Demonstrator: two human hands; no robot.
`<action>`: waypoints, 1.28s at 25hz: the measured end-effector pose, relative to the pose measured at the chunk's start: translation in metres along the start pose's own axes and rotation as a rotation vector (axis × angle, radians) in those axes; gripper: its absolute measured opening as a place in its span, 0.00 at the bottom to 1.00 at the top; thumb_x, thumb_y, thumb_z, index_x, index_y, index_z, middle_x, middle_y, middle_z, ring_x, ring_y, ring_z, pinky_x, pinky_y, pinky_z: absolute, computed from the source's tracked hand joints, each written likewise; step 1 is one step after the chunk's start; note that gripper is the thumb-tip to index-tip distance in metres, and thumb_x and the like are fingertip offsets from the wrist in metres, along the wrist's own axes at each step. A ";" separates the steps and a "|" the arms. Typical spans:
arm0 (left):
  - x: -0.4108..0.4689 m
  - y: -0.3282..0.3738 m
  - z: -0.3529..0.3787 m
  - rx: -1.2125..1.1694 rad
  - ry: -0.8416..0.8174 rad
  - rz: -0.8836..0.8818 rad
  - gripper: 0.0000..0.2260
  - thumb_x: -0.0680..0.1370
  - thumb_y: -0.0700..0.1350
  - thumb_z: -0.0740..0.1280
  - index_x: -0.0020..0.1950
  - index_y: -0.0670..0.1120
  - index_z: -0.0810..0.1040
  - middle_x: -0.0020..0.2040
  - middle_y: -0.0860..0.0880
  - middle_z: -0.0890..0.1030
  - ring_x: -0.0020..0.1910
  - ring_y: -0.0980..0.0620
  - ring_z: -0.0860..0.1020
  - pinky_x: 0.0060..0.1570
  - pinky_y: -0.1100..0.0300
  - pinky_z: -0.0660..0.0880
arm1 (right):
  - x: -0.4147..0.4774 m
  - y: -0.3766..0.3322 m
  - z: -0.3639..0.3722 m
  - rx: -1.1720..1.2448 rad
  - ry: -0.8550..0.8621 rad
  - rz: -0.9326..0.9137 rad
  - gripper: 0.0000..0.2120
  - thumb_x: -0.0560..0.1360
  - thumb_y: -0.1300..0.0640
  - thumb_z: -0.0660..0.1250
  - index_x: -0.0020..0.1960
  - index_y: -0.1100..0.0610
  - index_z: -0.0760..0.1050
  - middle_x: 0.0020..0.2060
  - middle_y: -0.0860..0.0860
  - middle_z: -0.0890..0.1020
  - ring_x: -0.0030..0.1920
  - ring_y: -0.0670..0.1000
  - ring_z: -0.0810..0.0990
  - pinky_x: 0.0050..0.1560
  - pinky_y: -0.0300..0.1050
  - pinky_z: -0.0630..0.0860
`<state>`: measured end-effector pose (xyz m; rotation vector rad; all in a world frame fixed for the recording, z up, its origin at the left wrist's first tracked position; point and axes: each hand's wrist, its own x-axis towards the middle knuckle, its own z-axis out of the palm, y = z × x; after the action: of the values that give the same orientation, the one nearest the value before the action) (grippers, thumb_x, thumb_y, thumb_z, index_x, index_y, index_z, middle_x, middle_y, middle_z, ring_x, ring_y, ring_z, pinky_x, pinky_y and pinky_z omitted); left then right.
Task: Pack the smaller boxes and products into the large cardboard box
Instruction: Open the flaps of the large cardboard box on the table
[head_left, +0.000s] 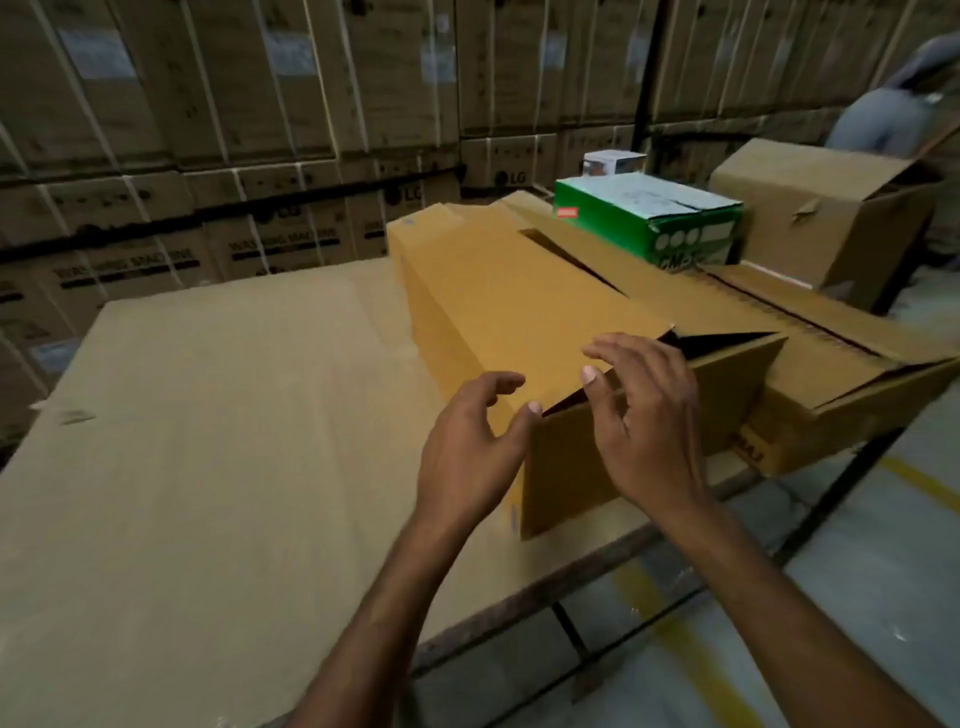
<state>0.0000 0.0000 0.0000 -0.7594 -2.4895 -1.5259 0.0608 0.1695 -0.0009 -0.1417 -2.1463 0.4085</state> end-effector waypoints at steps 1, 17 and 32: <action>0.017 0.009 0.021 0.042 0.006 0.035 0.15 0.81 0.59 0.65 0.65 0.58 0.77 0.64 0.60 0.79 0.63 0.60 0.74 0.58 0.54 0.76 | 0.012 0.022 -0.006 -0.008 0.054 -0.015 0.15 0.84 0.50 0.60 0.64 0.54 0.79 0.62 0.50 0.80 0.64 0.50 0.74 0.62 0.50 0.69; 0.109 -0.015 0.096 0.283 -0.092 -0.387 0.38 0.69 0.73 0.69 0.76 0.62 0.67 0.82 0.50 0.42 0.81 0.39 0.48 0.72 0.33 0.59 | 0.120 0.240 0.006 -0.389 -0.685 0.560 0.45 0.73 0.22 0.57 0.81 0.47 0.59 0.80 0.55 0.60 0.78 0.62 0.59 0.74 0.64 0.58; 0.060 0.004 -0.007 -0.018 0.144 -0.504 0.29 0.65 0.60 0.80 0.64 0.56 0.81 0.74 0.48 0.70 0.72 0.44 0.69 0.57 0.49 0.74 | 0.118 0.147 -0.005 -0.225 -0.483 0.590 0.44 0.65 0.19 0.64 0.72 0.45 0.74 0.71 0.58 0.74 0.70 0.63 0.69 0.67 0.58 0.64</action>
<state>-0.0515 0.0163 0.0284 -0.0070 -2.6833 -1.6690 -0.0100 0.3384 0.0432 -0.8977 -2.6023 0.5774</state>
